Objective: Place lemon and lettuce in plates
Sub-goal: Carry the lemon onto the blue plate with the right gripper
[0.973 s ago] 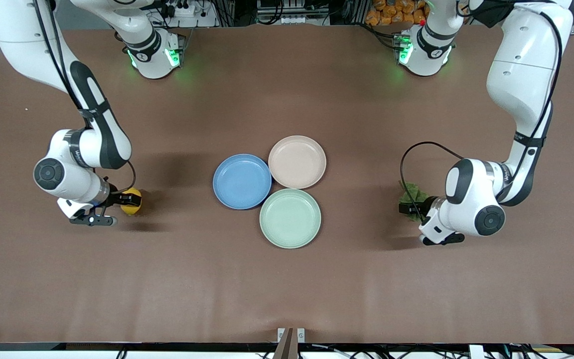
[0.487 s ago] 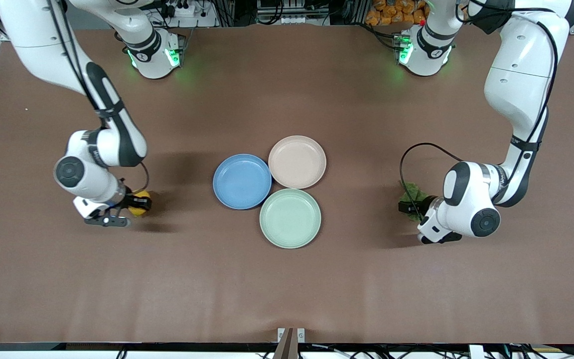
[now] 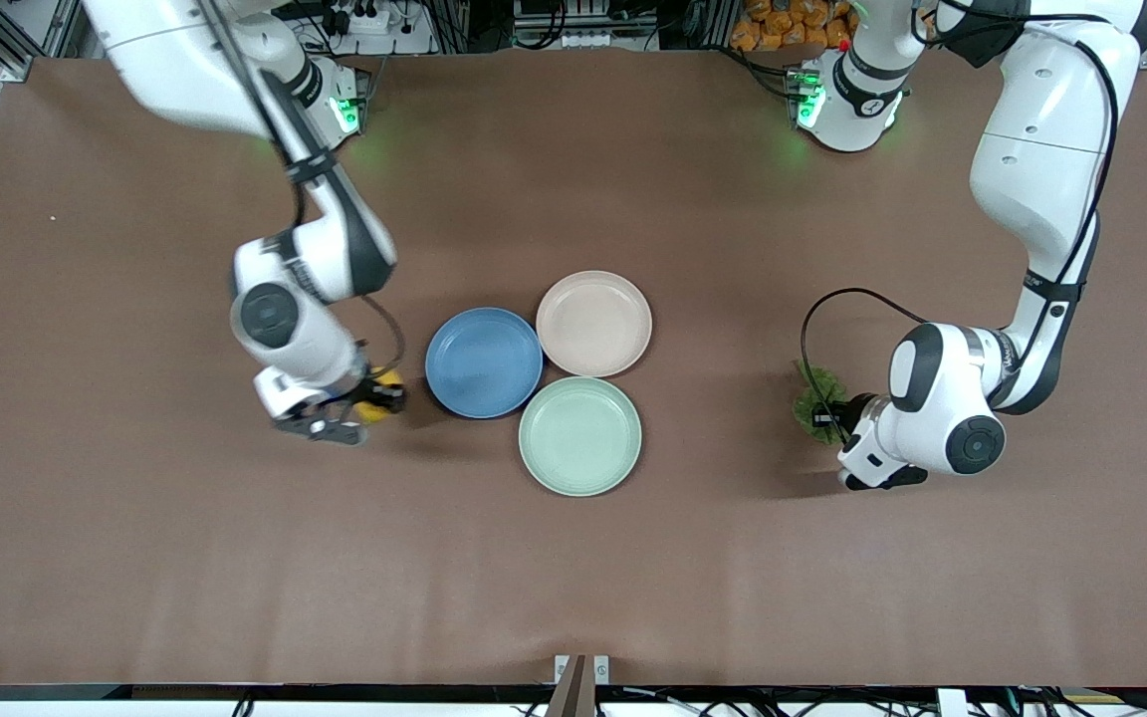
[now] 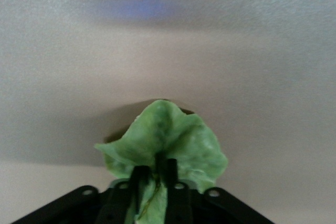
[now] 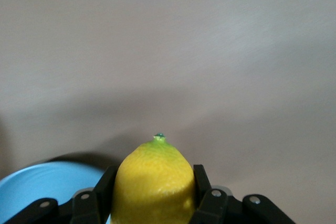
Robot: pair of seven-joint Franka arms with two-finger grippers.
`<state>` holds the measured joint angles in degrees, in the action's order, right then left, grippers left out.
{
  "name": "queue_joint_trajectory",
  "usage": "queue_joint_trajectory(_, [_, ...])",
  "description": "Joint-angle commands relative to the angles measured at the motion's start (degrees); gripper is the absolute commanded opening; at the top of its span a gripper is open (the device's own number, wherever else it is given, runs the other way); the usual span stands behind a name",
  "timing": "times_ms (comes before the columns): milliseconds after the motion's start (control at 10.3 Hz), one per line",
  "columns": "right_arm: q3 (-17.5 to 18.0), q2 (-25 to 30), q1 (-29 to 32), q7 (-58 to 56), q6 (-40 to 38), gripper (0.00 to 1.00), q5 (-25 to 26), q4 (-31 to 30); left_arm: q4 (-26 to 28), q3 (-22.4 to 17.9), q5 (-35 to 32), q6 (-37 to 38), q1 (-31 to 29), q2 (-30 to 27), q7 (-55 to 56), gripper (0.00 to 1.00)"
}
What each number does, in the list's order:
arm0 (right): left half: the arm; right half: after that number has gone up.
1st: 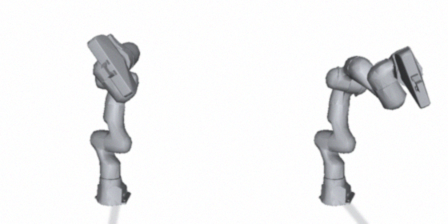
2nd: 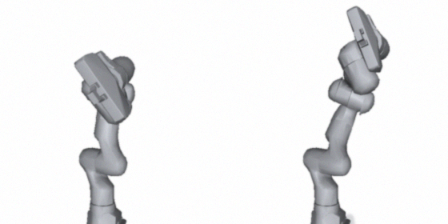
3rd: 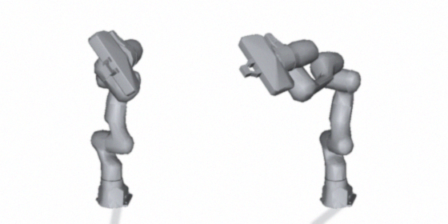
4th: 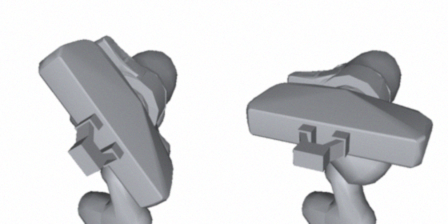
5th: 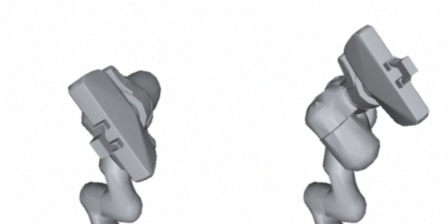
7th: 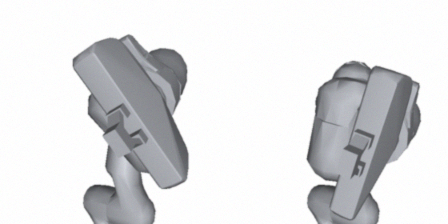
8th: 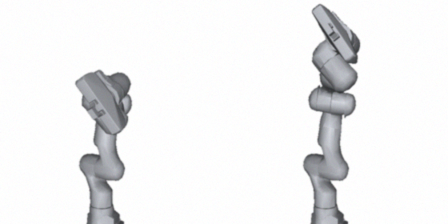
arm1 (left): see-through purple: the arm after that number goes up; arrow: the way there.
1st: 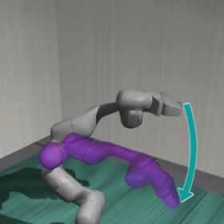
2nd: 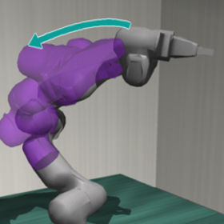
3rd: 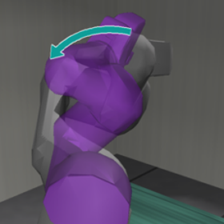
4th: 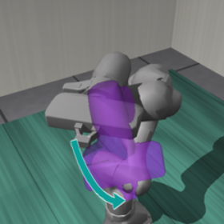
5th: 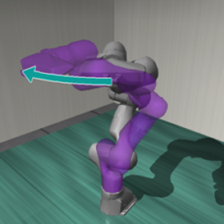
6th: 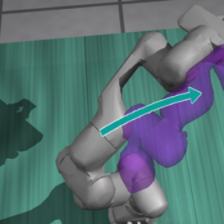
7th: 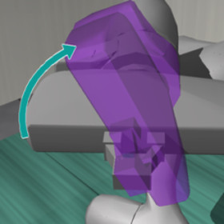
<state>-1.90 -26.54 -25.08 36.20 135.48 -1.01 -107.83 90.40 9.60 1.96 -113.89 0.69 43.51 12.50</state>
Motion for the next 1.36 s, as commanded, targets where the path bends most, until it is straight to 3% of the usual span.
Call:
queue_joint_trajectory(0, [-0.38,-1.40,-6.36,10.09,-0.66,0.00,-0.05,2.10,0.30,-0.02,-0.46,0.86,0.28,-1.76,-0.20,0.00])
queue_joint_trajectory(292, [-0.38,-5.00,-12.96,15.65,0.92,0.00,0.04,2.28,0.04,0.07,-0.37,2.69,0.54,-3.42,0.23,0.00])
queue_joint_trajectory(487, [-0.47,-7.81,-15.08,18.02,2.85,0.00,0.83,2.19,-2.85,0.50,0.06,8.39,1.41,-5.18,0.68,0.00])
queue_joint_trajectory(584, [-0.56,-8.78,-15.26,18.47,4.08,0.08,1.01,2.28,-4.34,0.68,0.76,12.25,1.85,-6.59,2.33,0.00])
queue_joint_trajectory(681, [-0.56,-8.79,-15.27,18.47,4.00,0.45,1.10,2.28,-4.44,1.73,2.51,14.03,2.55,-8.25,4.44,0.00])
queue_joint_trajectory(779, [-0.56,-8.45,-15.09,18.65,3.48,0.95,0.92,2.63,-4.36,4.00,4.53,15.44,2.56,-10.01,5.68,0.00])
queue_joint_trajectory(973, [-0.82,-7.22,-14.39,18.39,-2.10,1.00,0.83,6.29,-4.36,9.18,8.31,17.47,2.30,-11.95,14.61,0.00])
queue_joint_trajectory(1071, [-0.91,-6.78,-13.52,18.12,-10.68,1.00,0.92,11.80,-4.36,12.69,10.50,17.47,1.95,-12.05,18.74,0.00])
queue_joint_trajectory(1265, [-0.82,-6.68,-10.97,15.76,-30.27,1.00,0.92,25.94,-4.44,15.00,13.33,16.25,5.26,-11.26,26.57,0.00])
